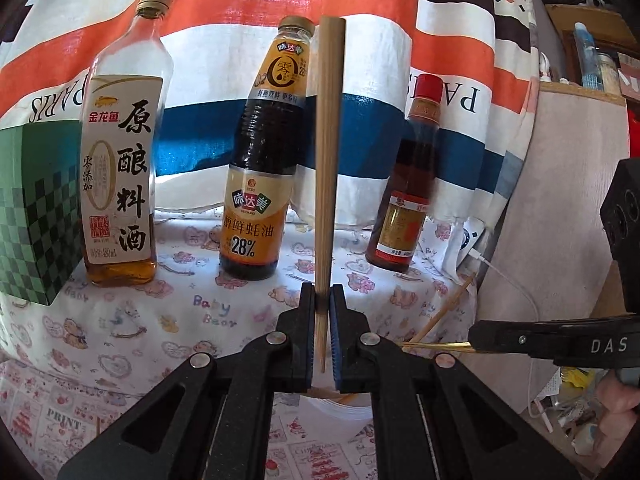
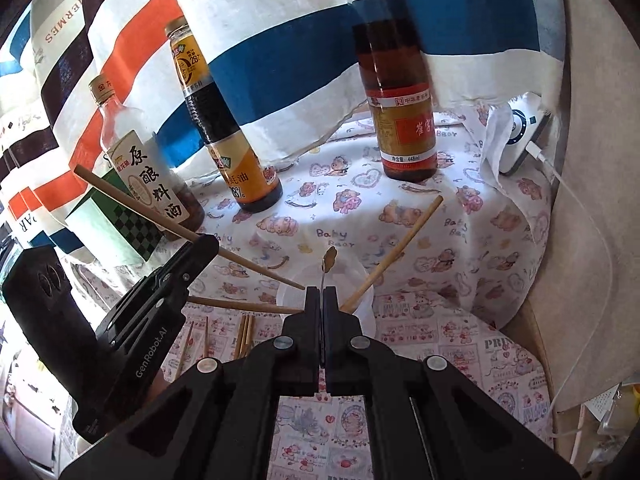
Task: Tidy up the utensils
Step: 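Lower the chopstick into the cup with the left tool while the right tool drops the spoon in, then withdraw both open tools from the cup back over the loose utensils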
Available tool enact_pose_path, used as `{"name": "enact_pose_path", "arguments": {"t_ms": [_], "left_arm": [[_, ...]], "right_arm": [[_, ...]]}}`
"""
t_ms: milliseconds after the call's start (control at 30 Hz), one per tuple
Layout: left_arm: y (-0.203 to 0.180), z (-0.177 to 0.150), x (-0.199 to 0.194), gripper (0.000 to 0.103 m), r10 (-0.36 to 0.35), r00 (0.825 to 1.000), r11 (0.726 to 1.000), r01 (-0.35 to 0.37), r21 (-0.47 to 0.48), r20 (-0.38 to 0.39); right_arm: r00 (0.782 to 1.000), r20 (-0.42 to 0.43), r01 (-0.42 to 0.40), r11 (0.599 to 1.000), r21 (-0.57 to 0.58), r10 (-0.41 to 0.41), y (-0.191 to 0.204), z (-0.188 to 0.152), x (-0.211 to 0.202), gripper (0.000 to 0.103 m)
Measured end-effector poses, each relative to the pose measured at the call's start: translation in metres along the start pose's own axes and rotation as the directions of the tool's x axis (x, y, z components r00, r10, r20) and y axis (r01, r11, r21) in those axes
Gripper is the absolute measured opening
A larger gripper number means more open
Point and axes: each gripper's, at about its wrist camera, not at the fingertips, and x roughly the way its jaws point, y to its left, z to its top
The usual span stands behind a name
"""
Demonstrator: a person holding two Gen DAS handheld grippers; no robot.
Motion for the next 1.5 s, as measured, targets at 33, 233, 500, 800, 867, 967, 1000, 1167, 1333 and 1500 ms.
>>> {"name": "enact_pose_path", "arguments": {"t_ms": [33, 233, 500, 800, 867, 967, 1000, 1167, 1333, 1500], "left_arm": [[0.000, 0.000, 0.000, 0.006, -0.002, 1.000, 1.000, 0.002, -0.002, -0.001], [-0.006, -0.002, -0.001, 0.006, 0.011, 1.000, 1.000, -0.011, 0.000, 0.015], [-0.010, 0.002, -0.002, 0.014, 0.018, 0.999, 0.999, -0.020, 0.042, 0.045], [0.004, 0.021, -0.058, 0.046, 0.076, 0.993, 0.988, -0.088, 0.128, 0.090], [0.016, 0.028, -0.080, 0.055, 0.096, 0.989, 0.986, -0.110, 0.126, 0.109], [0.030, 0.032, -0.117, 0.066, 0.148, 0.978, 0.978, -0.167, 0.128, 0.150], [0.034, 0.032, -0.130, 0.069, 0.183, 0.970, 0.971, -0.205, 0.127, 0.163], [0.040, 0.025, -0.185, 0.081, 0.239, 0.951, 0.952, -0.270, 0.147, 0.199], [0.043, 0.016, -0.230, 0.101, 0.264, 0.925, 0.936, -0.314, 0.160, 0.273], [0.050, 0.005, -0.246, 0.101, 0.256, 0.932, 0.942, -0.300, 0.149, 0.255]], "right_arm": [[1.000, -0.008, 0.002, 1.000, 0.002, -0.002, 0.000, 0.000, 0.003, 0.002], [1.000, -0.001, 0.016, 1.000, -0.003, -0.016, -0.002, -0.003, 0.022, 0.002], [0.993, 0.115, 0.036, 0.994, -0.103, -0.024, 0.015, -0.007, 0.025, 0.002], [0.970, 0.242, 0.039, 0.995, -0.088, -0.017, 0.020, -0.003, -0.009, 0.021], [0.962, 0.273, 0.027, 0.996, -0.089, -0.002, 0.026, -0.004, -0.018, 0.023], [0.945, 0.326, 0.012, 0.992, -0.122, 0.029, 0.045, -0.012, -0.029, 0.029], [0.937, 0.347, 0.016, 0.989, -0.147, 0.037, 0.053, -0.017, -0.031, 0.030], [0.926, 0.375, 0.015, 0.989, -0.147, 0.042, 0.090, -0.036, -0.045, 0.035], [0.930, 0.355, -0.054, 0.990, -0.133, 0.099, 0.113, -0.063, -0.067, 0.046], [0.938, 0.339, -0.028, 0.990, -0.140, 0.075, 0.125, -0.090, -0.079, 0.046]]}}
